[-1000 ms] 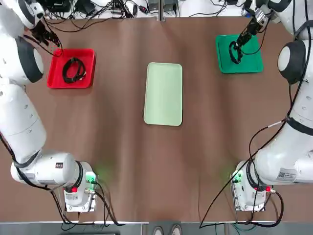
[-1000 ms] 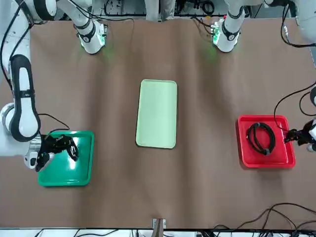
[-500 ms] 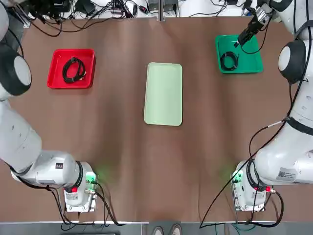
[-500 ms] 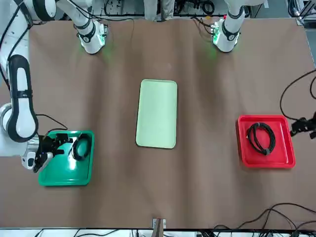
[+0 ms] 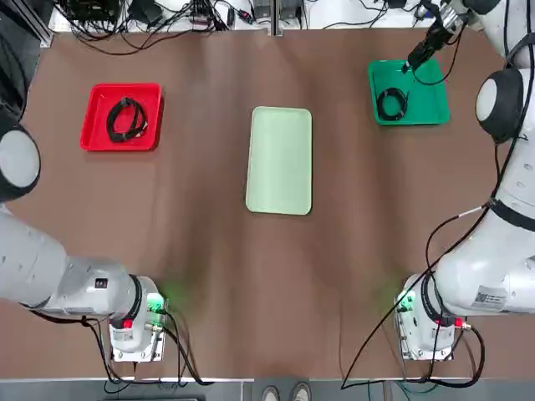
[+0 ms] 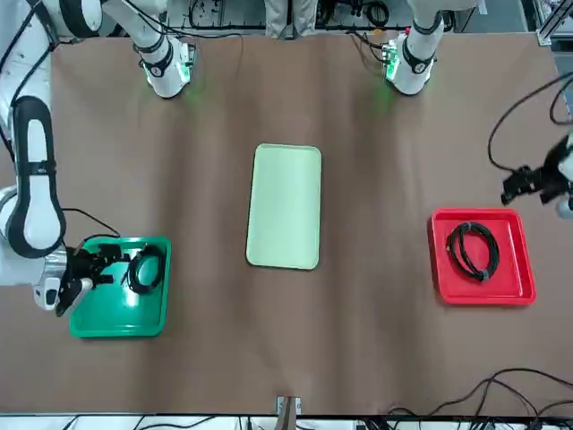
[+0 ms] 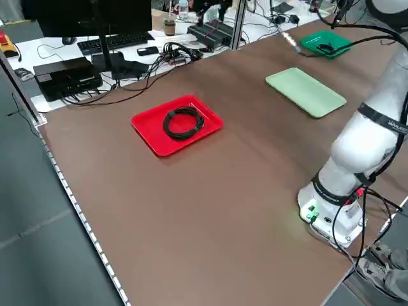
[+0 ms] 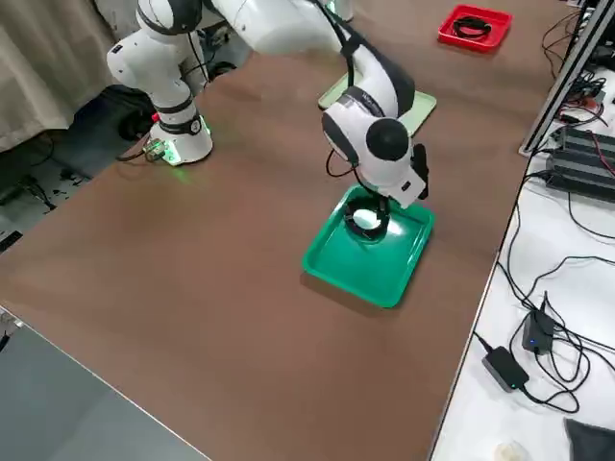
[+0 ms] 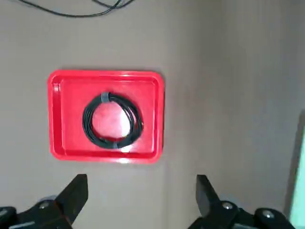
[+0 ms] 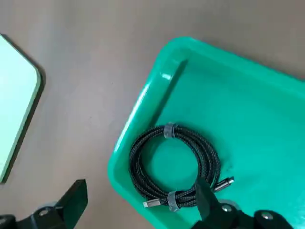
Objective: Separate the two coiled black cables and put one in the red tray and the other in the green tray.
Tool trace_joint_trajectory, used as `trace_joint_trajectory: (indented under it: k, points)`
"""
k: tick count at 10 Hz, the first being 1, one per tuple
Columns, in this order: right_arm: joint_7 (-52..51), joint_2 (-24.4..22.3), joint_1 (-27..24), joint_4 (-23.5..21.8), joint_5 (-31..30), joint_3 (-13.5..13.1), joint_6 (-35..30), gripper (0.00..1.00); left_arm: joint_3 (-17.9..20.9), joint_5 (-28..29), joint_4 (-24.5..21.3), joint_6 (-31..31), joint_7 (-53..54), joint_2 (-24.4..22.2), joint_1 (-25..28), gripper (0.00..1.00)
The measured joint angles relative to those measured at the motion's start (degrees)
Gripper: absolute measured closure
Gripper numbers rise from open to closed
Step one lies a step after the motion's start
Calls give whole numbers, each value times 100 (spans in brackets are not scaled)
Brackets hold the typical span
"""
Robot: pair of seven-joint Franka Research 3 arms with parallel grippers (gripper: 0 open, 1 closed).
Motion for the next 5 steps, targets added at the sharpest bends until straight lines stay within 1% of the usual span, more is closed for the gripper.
trace_joint_trajectory:
  k: [1,3,4,5]
  points:
    - [505,-161,9,188,-368,-15,-140,0,-149,10,30,-223,-127,-148,-1,0]
    - [1961,-599,224,530,-1505,-2,-384,0,-289,13,184,-692,-147,-237,1,0]
    - [2427,-831,369,578,-1847,-5,-400,0,-333,13,241,-840,-149,-250,2,0]
    - [2694,-1053,397,604,-1989,-18,-420,0,-355,13,257,-871,-151,-262,2,0]
